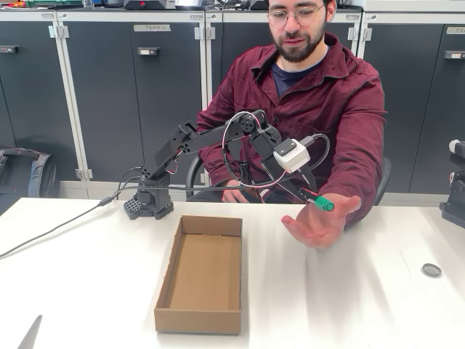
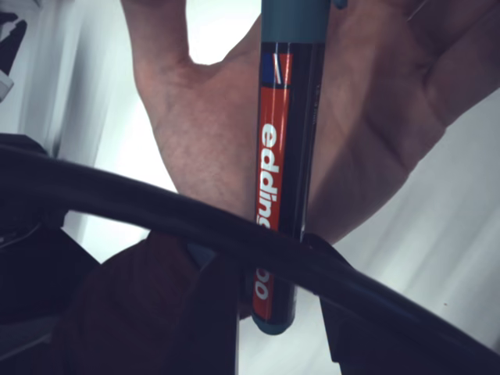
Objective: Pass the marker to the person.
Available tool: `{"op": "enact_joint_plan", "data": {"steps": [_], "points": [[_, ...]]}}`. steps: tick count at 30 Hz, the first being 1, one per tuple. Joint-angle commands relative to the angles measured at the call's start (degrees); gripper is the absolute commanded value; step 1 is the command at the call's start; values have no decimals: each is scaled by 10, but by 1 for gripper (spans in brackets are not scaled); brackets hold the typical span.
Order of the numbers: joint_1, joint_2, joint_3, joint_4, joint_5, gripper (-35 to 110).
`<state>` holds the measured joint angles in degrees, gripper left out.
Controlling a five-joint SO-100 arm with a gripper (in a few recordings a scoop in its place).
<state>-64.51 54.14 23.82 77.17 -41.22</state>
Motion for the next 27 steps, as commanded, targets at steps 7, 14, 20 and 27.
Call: {"op": "enact_joint_plan", "data": {"steps": [7,14,20,27], "points": [[37,12,-6,-51,11,-5],[49,14,4,-55,14,-5],[48,15,9,-54,19,-1],[48,14,11,-46,25,12]]}}
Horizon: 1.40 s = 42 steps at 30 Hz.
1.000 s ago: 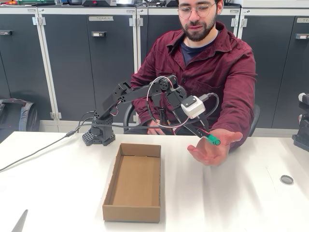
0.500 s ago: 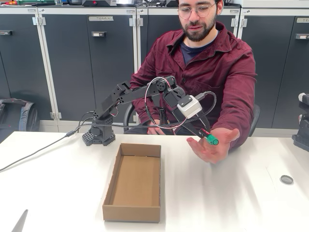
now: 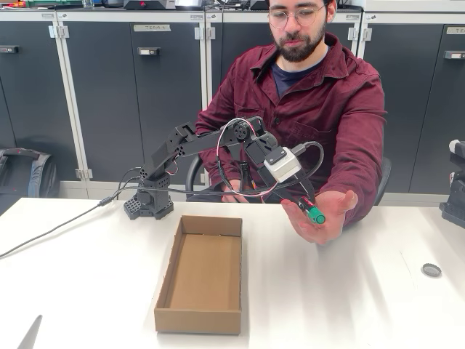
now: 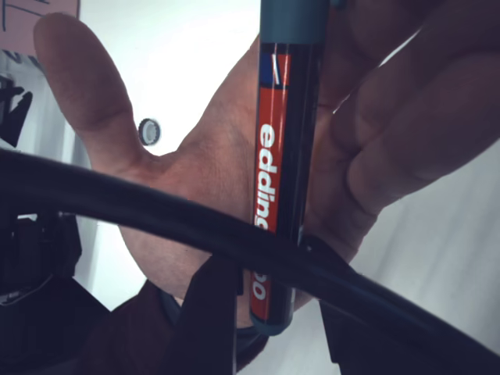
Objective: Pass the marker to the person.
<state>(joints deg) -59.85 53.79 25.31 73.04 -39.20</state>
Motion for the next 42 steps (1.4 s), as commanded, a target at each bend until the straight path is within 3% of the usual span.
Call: {"op": "enact_joint_plan", "data": {"steps": [1,7,22,42], "points": [[3,18,-4,-4,4,16],[7,27,13,-9,3,25],[20,131,91,-34,-13,22],[80,231,139,5,-38,21]]}}
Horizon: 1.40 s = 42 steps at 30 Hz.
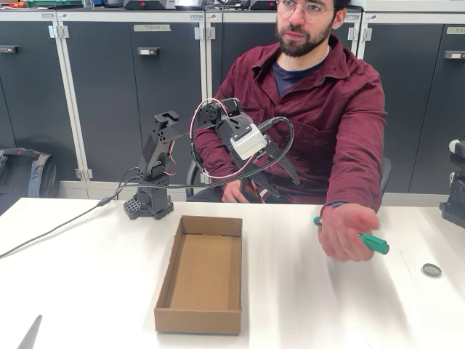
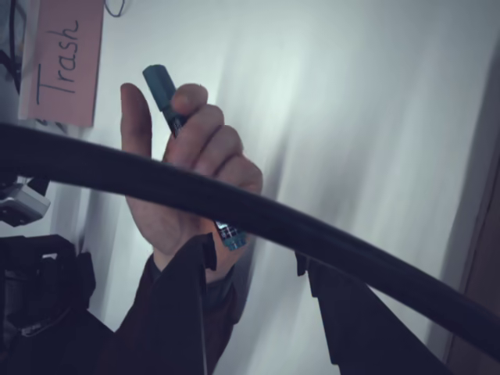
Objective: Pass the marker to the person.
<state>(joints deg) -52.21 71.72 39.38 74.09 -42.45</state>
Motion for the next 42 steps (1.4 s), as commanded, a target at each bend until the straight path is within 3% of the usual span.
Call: {"op": "enact_joint_plan", "data": {"steps": [1,42], "points": [[4,52,-1,-5,-6,21],[8,57,30,-17,-10,20]]}}
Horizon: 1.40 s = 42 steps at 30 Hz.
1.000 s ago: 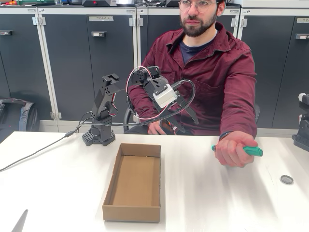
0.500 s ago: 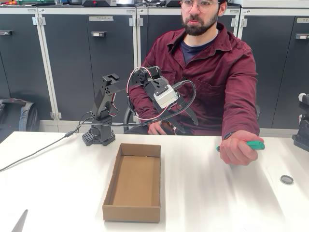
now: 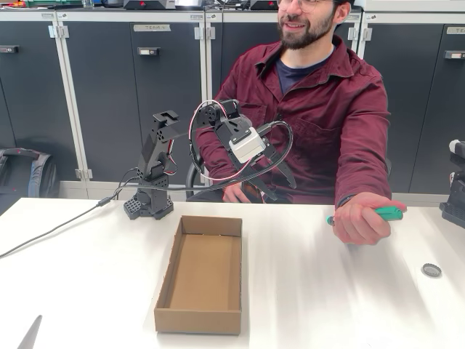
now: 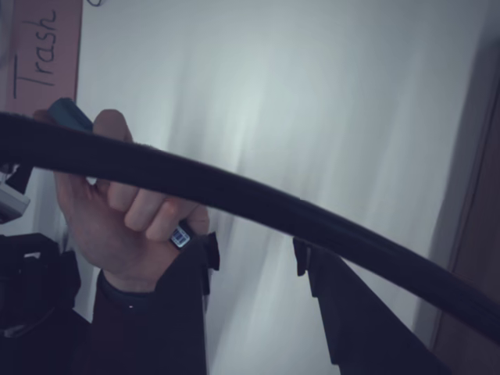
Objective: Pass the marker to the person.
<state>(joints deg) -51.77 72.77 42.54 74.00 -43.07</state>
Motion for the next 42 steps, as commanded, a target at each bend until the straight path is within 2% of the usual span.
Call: {"op": "enact_joint_plan", "data": {"steps": [1,42], "points": [[4,47,0,-17,-4,20],[28,61,35,-25,-17,19]]}}
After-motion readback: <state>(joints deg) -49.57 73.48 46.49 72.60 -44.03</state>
